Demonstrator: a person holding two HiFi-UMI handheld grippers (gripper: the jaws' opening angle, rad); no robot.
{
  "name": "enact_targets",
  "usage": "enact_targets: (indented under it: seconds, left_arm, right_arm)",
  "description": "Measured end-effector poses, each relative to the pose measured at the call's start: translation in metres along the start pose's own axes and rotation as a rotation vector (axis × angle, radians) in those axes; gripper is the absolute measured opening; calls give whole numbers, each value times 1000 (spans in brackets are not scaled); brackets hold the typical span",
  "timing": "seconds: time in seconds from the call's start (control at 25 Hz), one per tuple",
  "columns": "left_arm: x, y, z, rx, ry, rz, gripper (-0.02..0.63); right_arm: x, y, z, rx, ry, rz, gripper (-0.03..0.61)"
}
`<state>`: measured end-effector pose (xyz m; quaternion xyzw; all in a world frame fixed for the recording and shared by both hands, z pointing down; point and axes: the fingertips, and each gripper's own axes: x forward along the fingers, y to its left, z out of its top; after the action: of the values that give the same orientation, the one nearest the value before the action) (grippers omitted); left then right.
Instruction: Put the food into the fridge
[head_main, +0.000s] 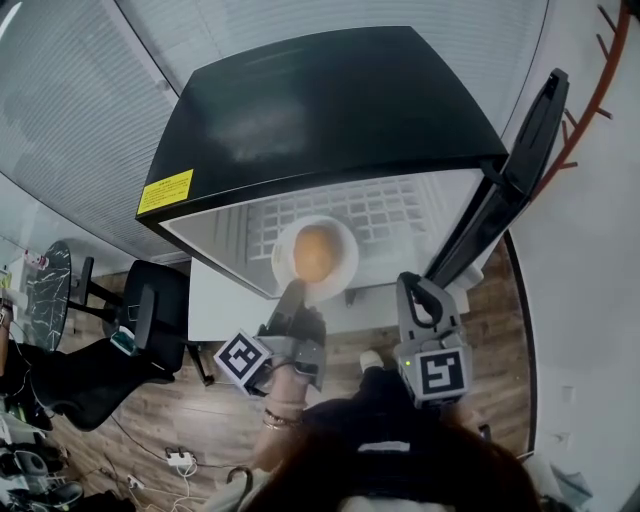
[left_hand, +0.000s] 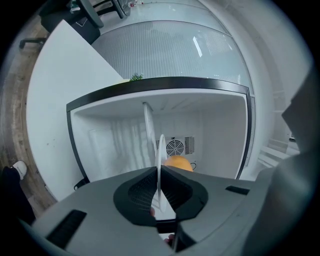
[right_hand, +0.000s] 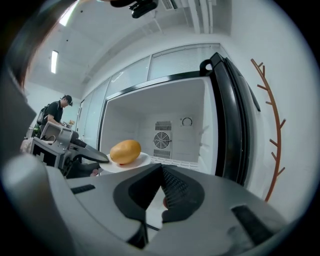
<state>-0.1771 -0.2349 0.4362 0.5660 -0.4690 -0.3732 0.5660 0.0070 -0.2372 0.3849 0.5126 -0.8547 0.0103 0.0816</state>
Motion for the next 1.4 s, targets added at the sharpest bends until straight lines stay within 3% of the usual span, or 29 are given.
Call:
enact_targets:
  seconds: [0.44,1.08,1.4]
  left_arm:
    - [16,2,2,-38,-24,14,29]
    - [39,3,8,-96,-47,-5,35]
    - [54,-1,5,-174,-17,-28,35]
  right_arm:
    - [9,-11,0,-36,-11,-10,-3]
    - [32,-11,-3,-82,-5,55,-4]
    - [44,-12,1,-66,-19,75,-3]
